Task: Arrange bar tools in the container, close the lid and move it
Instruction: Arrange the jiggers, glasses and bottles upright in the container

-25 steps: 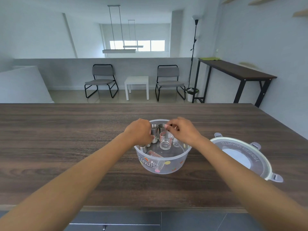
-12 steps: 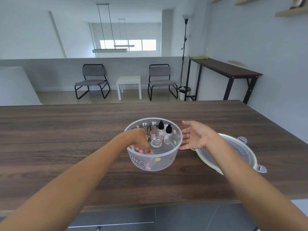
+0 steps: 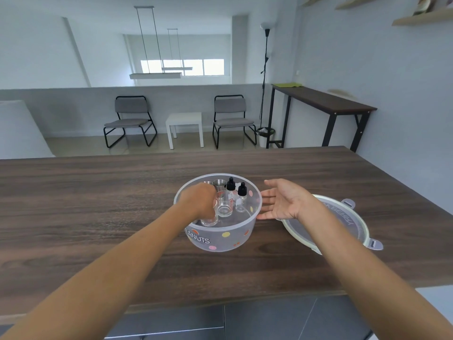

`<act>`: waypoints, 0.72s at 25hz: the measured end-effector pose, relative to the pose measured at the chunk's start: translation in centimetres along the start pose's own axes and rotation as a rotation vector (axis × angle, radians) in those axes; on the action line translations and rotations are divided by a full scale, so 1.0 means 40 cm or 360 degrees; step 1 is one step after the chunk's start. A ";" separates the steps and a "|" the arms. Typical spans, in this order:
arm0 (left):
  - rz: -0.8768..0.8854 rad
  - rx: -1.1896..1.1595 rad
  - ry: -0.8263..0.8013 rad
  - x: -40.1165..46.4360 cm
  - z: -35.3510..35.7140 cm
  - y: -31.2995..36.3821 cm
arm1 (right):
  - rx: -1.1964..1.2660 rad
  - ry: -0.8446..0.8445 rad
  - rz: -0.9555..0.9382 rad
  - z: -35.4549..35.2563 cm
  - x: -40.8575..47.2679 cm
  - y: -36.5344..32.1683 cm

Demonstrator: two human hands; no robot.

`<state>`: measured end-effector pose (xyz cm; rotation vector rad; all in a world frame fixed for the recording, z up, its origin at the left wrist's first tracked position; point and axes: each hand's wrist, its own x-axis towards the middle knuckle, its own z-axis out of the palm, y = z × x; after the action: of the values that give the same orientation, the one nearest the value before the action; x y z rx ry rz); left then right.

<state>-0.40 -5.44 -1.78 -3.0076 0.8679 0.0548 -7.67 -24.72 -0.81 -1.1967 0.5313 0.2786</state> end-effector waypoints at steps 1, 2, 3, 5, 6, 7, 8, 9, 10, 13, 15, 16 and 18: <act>-0.0007 0.0053 0.0001 -0.002 0.001 0.006 | 0.0012 0.0000 0.0003 -0.002 -0.001 0.001; -0.0014 0.0104 0.0010 -0.003 0.002 0.010 | 0.0026 -0.0005 0.0007 -0.003 -0.001 0.002; -0.0021 0.0149 0.0025 -0.004 0.003 0.012 | 0.0038 -0.0006 0.0011 -0.004 -0.002 0.003; -0.0035 0.0185 0.0070 -0.004 0.006 0.013 | 0.0063 -0.0009 0.0025 -0.005 0.000 0.005; -0.0035 0.0187 0.0088 -0.005 0.007 0.012 | 0.0074 -0.0013 0.0033 -0.004 0.001 0.007; -0.0034 0.0190 0.0099 -0.005 0.009 0.011 | 0.0084 -0.0014 0.0035 -0.003 0.001 0.008; -0.0033 0.0196 0.0099 -0.005 0.009 0.011 | 0.0095 -0.0012 0.0034 -0.002 0.002 0.008; -0.0032 0.0196 0.0091 -0.006 0.009 0.011 | 0.0097 -0.0006 0.0034 0.000 0.001 0.009; -0.0027 0.0189 0.0082 -0.007 0.007 0.011 | 0.0095 -0.0008 0.0038 0.000 0.000 0.011; -0.0021 0.0051 0.0164 -0.005 -0.013 0.024 | 0.0031 0.0065 0.0024 -0.012 -0.003 0.017; 0.0012 -0.0276 0.0401 -0.001 -0.033 0.060 | -0.0048 0.0231 -0.0059 -0.039 -0.010 0.017; 0.0080 -0.0488 0.0542 0.002 -0.039 0.093 | -0.0165 0.0377 -0.0146 -0.063 -0.016 0.016; 0.0254 -0.0852 0.0613 0.004 -0.039 0.181 | -0.0581 0.0765 -0.0312 -0.136 -0.034 0.016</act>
<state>-4.08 -11.68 -0.22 -3.4980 1.3108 -0.3615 -10.45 -29.47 -2.03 -1.6738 0.7948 -0.0921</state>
